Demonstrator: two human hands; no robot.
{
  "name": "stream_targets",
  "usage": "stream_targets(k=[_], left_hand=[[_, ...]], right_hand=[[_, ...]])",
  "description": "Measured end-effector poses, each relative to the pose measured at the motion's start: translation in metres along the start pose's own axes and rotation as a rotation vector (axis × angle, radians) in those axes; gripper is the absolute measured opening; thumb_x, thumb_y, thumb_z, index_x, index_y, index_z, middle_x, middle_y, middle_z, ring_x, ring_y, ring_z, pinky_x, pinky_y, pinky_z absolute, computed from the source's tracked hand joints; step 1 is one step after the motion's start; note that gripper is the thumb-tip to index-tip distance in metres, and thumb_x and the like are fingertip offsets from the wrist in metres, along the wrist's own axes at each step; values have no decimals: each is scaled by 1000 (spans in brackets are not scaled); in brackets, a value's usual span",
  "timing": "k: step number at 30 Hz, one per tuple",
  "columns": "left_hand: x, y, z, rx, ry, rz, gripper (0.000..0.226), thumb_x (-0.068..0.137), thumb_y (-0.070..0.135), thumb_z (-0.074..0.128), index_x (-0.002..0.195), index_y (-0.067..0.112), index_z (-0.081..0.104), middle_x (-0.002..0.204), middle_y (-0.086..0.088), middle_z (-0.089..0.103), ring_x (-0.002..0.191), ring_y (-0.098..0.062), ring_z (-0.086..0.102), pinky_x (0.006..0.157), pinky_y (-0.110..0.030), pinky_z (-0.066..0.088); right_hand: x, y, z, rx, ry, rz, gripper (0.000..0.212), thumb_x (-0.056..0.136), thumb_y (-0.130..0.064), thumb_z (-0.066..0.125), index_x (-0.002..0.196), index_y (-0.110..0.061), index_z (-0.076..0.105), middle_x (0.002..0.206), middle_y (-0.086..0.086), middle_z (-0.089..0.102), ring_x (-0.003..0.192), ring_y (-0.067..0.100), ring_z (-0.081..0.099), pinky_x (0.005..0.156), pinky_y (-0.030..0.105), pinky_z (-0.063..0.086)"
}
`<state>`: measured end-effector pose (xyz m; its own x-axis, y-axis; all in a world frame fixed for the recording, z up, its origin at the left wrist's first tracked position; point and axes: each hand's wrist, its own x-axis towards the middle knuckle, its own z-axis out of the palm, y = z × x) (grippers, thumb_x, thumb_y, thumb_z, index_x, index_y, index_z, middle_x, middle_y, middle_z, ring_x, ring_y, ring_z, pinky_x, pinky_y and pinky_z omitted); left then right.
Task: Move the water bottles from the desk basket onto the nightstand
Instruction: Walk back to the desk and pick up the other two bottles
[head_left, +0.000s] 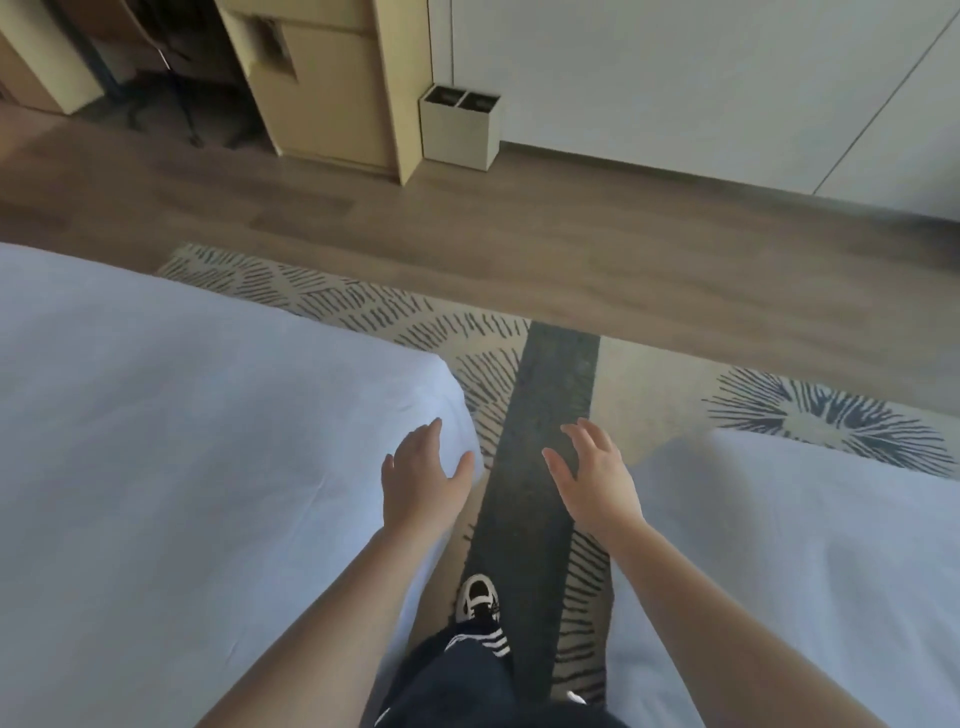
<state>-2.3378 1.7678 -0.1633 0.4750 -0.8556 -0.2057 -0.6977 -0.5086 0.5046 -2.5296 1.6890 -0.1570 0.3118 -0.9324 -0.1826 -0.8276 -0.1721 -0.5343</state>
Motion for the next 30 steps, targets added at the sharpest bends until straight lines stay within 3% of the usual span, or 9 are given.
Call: stream_targets(k=[7, 17, 23, 30], left_hand=[[140, 43, -20, 11, 0, 34, 65, 93, 54, 46, 148, 21, 32, 155, -1, 35, 142, -21, 31, 116, -47, 27], [316, 77, -26, -53, 60, -23, 64, 94, 51, 47, 147, 18, 35, 152, -2, 38, 141, -20, 32, 114, -48, 27], [451, 108, -38, -78, 176, -175, 68, 93, 57, 44, 149, 20, 33, 154, -1, 36, 142, -18, 32, 116, -40, 26], [581, 143, -75, -41, 292, -259, 65, 94, 54, 44, 148, 18, 35, 152, 1, 39, 140, -16, 33, 115, -40, 26]], right_hand=[[141, -18, -43, 27, 55, 10, 54, 96, -48, 45, 142, -19, 42, 153, 2, 32, 137, 24, 35, 105, 43, 42], [333, -27, -48, 40, 11, -10, 54, 96, -47, 45, 143, -20, 40, 154, 1, 30, 137, 23, 35, 103, 45, 43], [500, -48, -65, -20, -75, -158, 53, 97, -46, 44, 143, -21, 40, 154, 0, 31, 140, 22, 29, 107, 39, 36], [658, -110, -81, -53, -150, -343, 52, 97, -45, 43, 143, -20, 40, 154, 1, 31, 140, 22, 28, 108, 40, 38]])
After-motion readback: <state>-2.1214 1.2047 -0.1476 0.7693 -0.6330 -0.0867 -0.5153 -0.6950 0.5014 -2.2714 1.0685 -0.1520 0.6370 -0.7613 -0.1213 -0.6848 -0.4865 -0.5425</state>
